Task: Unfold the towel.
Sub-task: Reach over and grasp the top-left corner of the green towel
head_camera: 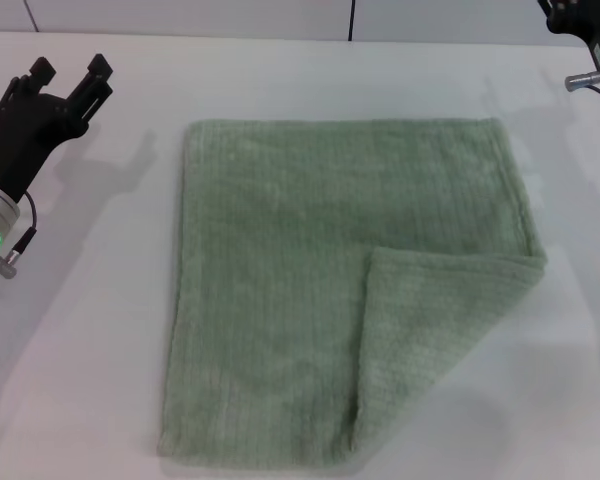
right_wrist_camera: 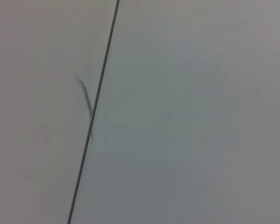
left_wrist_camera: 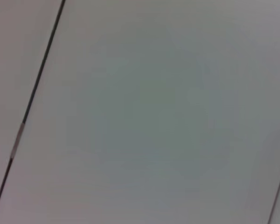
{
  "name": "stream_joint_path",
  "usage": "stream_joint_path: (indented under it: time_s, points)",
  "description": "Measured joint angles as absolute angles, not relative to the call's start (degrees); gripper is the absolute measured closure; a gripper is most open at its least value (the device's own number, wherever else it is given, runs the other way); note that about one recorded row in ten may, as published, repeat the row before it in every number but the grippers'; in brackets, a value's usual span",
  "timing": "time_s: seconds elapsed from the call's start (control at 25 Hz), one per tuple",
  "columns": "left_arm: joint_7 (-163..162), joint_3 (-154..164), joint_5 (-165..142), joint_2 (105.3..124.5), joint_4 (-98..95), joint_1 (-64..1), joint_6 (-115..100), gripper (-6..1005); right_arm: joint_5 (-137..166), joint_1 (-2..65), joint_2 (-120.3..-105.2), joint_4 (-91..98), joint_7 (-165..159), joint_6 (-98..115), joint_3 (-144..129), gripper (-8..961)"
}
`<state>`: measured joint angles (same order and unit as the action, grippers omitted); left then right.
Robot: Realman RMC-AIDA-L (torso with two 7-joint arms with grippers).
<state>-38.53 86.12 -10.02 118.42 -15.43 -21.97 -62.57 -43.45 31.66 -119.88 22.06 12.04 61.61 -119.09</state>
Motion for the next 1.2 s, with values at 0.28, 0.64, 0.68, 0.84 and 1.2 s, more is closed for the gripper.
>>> stream_joint_path:
  time_s: [0.28,0.64,0.68,0.84,1.2]
  points:
    - [-40.18,86.60,-11.50,118.22,-15.56,-21.99,-62.57,182,-43.56,31.64,-119.88,22.06,12.04,61.62,-119.09,168]
    - [-44.31,87.14,-17.41,117.99,-16.43,-22.69,-62.10,187,-43.67,31.60,-119.88,22.06,12.04,62.41,-119.09,169]
    - [-44.46,87.23,-19.15,118.13,-16.68,-23.04,-62.00,187,-43.67,31.60,-119.88,22.06,12.04,62.41,-119.09,169]
    - [-44.46,88.18,-22.14,118.41,-16.76,-23.95,-61.25,189,-43.69,31.48,-119.88,22.06,12.04,63.00,-119.08,169]
    - [-44.36,92.75,-22.77,118.55,-16.98,-25.57,-56.22,443,-43.40,30.81,-119.88,22.83,11.86,63.39,-119.17,169]
